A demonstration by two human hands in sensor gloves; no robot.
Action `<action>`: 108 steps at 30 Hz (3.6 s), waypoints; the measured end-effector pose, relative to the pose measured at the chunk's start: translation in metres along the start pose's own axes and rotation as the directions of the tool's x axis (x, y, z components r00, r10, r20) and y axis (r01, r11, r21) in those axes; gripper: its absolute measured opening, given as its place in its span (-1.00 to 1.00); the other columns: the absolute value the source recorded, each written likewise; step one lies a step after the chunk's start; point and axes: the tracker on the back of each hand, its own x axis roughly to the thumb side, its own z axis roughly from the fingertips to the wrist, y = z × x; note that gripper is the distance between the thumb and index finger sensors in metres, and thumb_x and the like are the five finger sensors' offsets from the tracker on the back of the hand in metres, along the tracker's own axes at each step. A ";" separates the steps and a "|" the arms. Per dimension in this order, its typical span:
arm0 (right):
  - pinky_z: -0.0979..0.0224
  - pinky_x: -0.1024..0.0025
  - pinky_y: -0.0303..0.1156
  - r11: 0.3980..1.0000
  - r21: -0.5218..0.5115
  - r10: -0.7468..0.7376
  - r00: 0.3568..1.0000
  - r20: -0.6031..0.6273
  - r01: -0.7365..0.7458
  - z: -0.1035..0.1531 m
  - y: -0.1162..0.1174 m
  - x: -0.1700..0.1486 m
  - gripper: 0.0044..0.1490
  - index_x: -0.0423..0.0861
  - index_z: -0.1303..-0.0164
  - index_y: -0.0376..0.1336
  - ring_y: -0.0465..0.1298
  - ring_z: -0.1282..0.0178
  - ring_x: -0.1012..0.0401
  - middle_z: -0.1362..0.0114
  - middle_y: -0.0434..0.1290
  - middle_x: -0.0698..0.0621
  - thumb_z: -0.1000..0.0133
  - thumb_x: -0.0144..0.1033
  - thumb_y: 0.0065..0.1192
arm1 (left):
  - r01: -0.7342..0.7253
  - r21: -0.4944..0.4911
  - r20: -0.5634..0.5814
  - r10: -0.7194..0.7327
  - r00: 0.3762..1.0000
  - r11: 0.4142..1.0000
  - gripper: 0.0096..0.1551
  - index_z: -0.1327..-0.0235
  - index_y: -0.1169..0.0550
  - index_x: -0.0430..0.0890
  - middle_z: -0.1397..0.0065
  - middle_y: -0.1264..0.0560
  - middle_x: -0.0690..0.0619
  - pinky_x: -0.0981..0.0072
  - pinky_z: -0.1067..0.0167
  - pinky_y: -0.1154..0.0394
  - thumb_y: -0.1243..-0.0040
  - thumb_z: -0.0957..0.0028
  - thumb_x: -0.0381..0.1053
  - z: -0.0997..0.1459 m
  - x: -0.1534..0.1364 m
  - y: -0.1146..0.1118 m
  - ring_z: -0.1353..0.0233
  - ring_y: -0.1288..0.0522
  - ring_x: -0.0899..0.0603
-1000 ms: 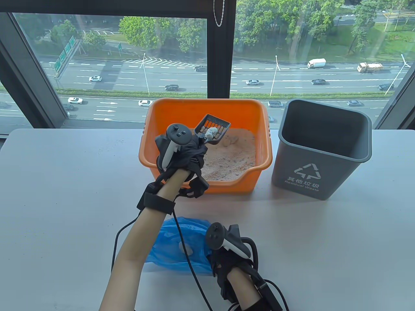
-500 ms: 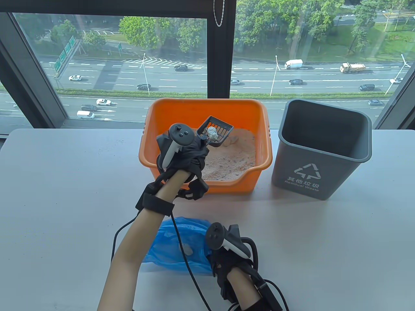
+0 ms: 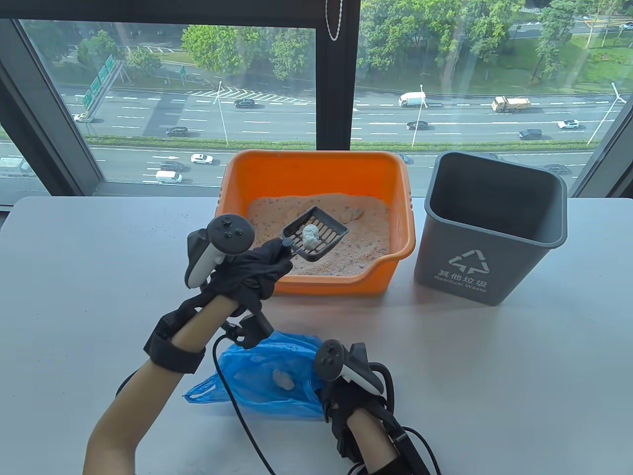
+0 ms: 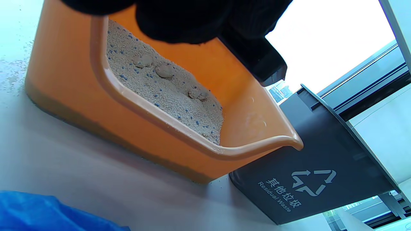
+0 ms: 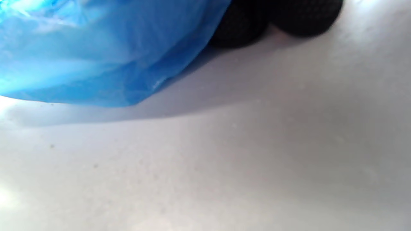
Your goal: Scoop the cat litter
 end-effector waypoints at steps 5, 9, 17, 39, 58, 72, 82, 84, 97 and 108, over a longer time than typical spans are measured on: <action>0.04 0.38 0.42 1.000 -0.002 -0.002 1.000 -0.001 0.002 0.000 0.000 -0.001 -0.13 0.04 -0.44 -0.03 0.42 0.09 0.29 -0.35 0.08 -0.24 0.04 -0.25 0.33 | -0.003 -0.087 0.004 0.004 1.000 0.996 -0.27 -0.51 -0.30 -0.15 -0.04 -0.58 -0.08 0.18 0.22 -0.53 -0.23 -0.10 0.02 0.053 -0.036 0.006 0.29 -0.60 0.02; 0.03 0.39 0.42 1.000 -0.005 0.002 1.000 -0.005 -0.002 0.000 0.000 -0.001 -0.13 0.04 -0.44 -0.03 0.42 0.08 0.29 -0.36 0.08 -0.24 0.03 -0.25 0.32 | -0.009 -0.153 -0.011 0.007 1.000 0.988 -0.28 -0.49 -0.36 -0.16 -0.01 -0.61 -0.11 0.15 0.23 -0.53 -0.29 -0.08 0.01 0.091 -0.066 0.004 0.31 -0.61 -0.01; 0.03 0.38 0.42 1.000 -0.004 0.009 1.000 -0.008 -0.009 0.000 0.000 -0.001 -0.13 0.04 -0.44 -0.04 0.42 0.08 0.29 -0.36 0.08 -0.24 0.03 -0.25 0.32 | 0.098 -0.336 -0.077 -0.131 0.988 0.937 -0.29 -0.48 -0.38 -0.16 0.00 -0.62 -0.14 0.14 0.25 -0.53 -0.32 -0.07 0.00 0.131 -0.090 -0.020 0.32 -0.62 -0.03; 0.03 0.38 0.42 1.000 -0.004 0.020 1.000 -0.009 -0.020 0.001 0.001 0.001 -0.13 0.03 -0.44 -0.04 0.42 0.08 0.28 -0.36 0.08 -0.25 0.03 -0.25 0.31 | 0.414 -0.324 -0.209 -0.491 0.846 0.851 -0.27 -0.44 -0.45 -0.14 0.02 -0.67 -0.12 0.29 0.47 -0.53 -0.32 -0.04 0.13 0.126 -0.056 -0.032 0.48 -0.62 0.05; 0.03 0.37 0.42 1.000 -0.003 0.016 1.000 -0.005 -0.016 0.001 0.001 0.002 -0.13 0.02 -0.44 -0.03 0.42 0.08 0.28 -0.36 0.08 -0.26 0.03 -0.26 0.31 | 0.201 -0.153 -0.094 -0.217 0.972 0.968 -0.25 -0.50 -0.29 -0.22 0.15 -0.62 0.02 0.35 0.49 -0.54 -0.05 -0.16 0.17 0.041 -0.005 0.000 0.51 -0.57 0.15; 0.04 0.37 0.41 1.000 -0.004 0.007 1.000 -0.002 -0.007 0.000 0.001 0.002 -0.13 0.02 -0.44 -0.03 0.42 0.09 0.27 -0.36 0.08 -0.26 0.03 -0.27 0.32 | 0.167 -0.203 -0.419 -0.240 0.876 0.965 -0.24 -0.51 -0.26 -0.21 0.11 -0.60 0.03 0.36 0.45 -0.54 -0.04 -0.16 0.18 -0.155 0.040 -0.062 0.48 -0.56 0.15; 0.04 0.36 0.41 1.000 -0.003 0.007 1.000 -0.001 -0.007 0.000 0.000 0.002 -0.13 0.01 -0.44 -0.03 0.42 0.09 0.27 -0.36 0.07 -0.27 0.03 -0.27 0.32 | 0.081 -0.102 -0.459 -0.119 0.880 0.991 -0.23 -0.53 -0.19 -0.18 0.07 -0.56 0.01 0.30 0.34 -0.53 -0.04 -0.15 0.14 -0.228 0.032 -0.082 0.40 -0.55 0.12; 0.04 0.36 0.41 1.000 -0.004 0.009 1.000 0.000 -0.009 0.000 0.001 0.002 -0.13 0.01 -0.44 -0.03 0.42 0.09 0.27 -0.36 0.07 -0.27 0.03 -0.27 0.31 | 0.071 -0.069 -0.447 -0.094 0.890 0.995 -0.24 -0.53 -0.20 -0.18 0.08 -0.56 0.02 0.31 0.35 -0.53 -0.04 -0.15 0.14 -0.228 0.031 -0.083 0.41 -0.55 0.14; 0.03 0.36 0.41 1.000 -0.001 0.009 1.000 -0.003 -0.009 0.000 0.001 0.002 -0.13 0.01 -0.44 -0.04 0.41 0.08 0.27 -0.36 0.07 -0.27 0.02 -0.27 0.31 | -0.043 0.175 -0.186 0.076 0.980 0.984 -0.25 -0.52 -0.22 -0.19 0.09 -0.56 0.01 0.30 0.36 -0.53 -0.04 -0.15 0.13 -0.132 0.032 -0.030 0.42 -0.54 0.13; 0.03 0.38 0.41 1.000 -0.006 0.009 1.000 -0.004 -0.009 0.000 0.002 0.001 -0.13 0.02 -0.44 -0.04 0.41 0.08 0.27 -0.36 0.07 -0.26 0.02 -0.26 0.31 | 0.016 0.344 -0.152 0.039 0.988 0.939 -0.25 -0.52 -0.25 -0.18 0.10 -0.58 0.00 0.30 0.38 -0.53 -0.08 -0.14 0.14 -0.086 0.012 -0.013 0.44 -0.55 0.12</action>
